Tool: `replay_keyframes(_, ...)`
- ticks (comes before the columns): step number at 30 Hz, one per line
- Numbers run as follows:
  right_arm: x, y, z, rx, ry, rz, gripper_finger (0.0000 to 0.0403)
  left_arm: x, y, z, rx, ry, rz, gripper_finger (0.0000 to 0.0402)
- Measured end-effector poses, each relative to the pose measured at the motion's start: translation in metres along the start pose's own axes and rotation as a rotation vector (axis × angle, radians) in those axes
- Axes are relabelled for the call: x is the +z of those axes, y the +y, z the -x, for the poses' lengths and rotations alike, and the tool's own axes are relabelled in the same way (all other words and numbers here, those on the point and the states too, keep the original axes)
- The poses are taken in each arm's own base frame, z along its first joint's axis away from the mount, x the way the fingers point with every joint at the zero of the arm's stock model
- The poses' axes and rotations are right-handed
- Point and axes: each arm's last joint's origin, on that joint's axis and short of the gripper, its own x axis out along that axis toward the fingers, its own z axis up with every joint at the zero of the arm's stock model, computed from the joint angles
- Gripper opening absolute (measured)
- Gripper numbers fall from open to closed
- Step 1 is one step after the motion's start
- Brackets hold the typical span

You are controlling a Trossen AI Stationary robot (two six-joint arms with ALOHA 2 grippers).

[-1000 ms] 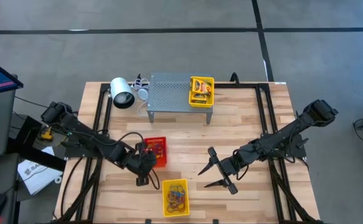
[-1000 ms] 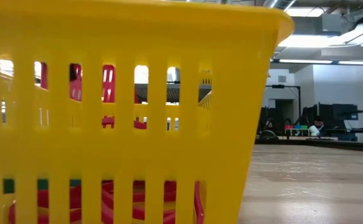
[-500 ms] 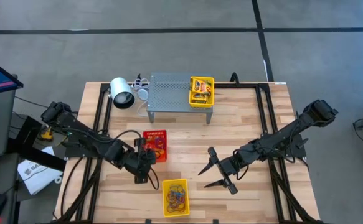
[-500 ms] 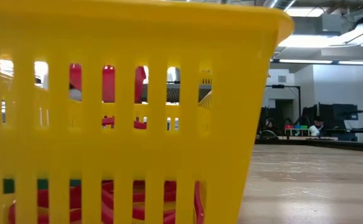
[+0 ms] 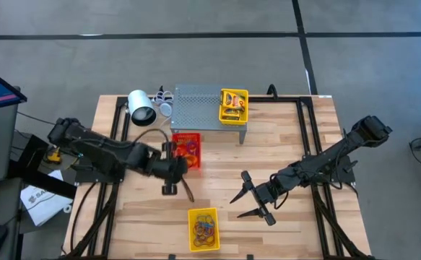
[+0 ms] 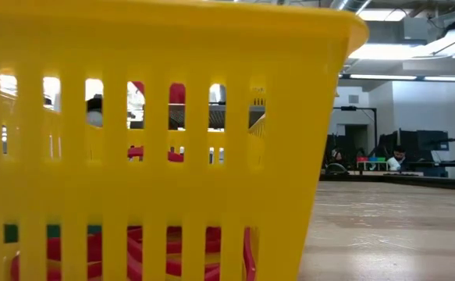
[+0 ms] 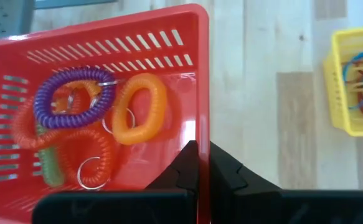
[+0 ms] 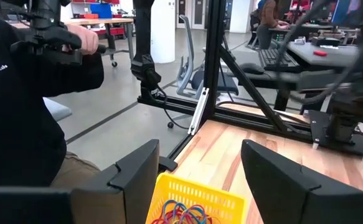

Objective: Pick & Place Office Desk Supplies
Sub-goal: Put the red bin on the shelf

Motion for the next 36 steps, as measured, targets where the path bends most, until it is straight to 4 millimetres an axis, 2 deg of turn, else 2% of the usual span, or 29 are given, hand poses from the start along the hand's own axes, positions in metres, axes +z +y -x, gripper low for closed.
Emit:
replay_keyframes(13,-0.001,-0.004,0.001,-0.014,0.021,0.069,0.0224,0.026,0.082,-0.003,0.056,-0.045,-0.042,0.0001)
replay_keyframes(18,0.0,-0.013,0.003,-0.042,0.023,0.075,0.0224,0.028,0.114,-0.008,0.04,-0.072,-0.04,0.0003)
replay_keyframes(23,0.013,-0.017,0.013,-0.061,-0.017,0.078,0.0224,0.023,0.141,-0.012,0.038,-0.068,-0.04,0.0002)
replay_keyframes(30,0.029,-0.018,0.035,-0.108,-0.023,0.114,0.0224,0.021,0.164,-0.018,0.049,-0.087,-0.05,0.0002)
replay_keyframes(36,0.035,-0.025,0.044,-0.189,-0.018,0.142,0.0224,0.024,0.168,-0.046,0.017,-0.042,-0.098,0.0003)
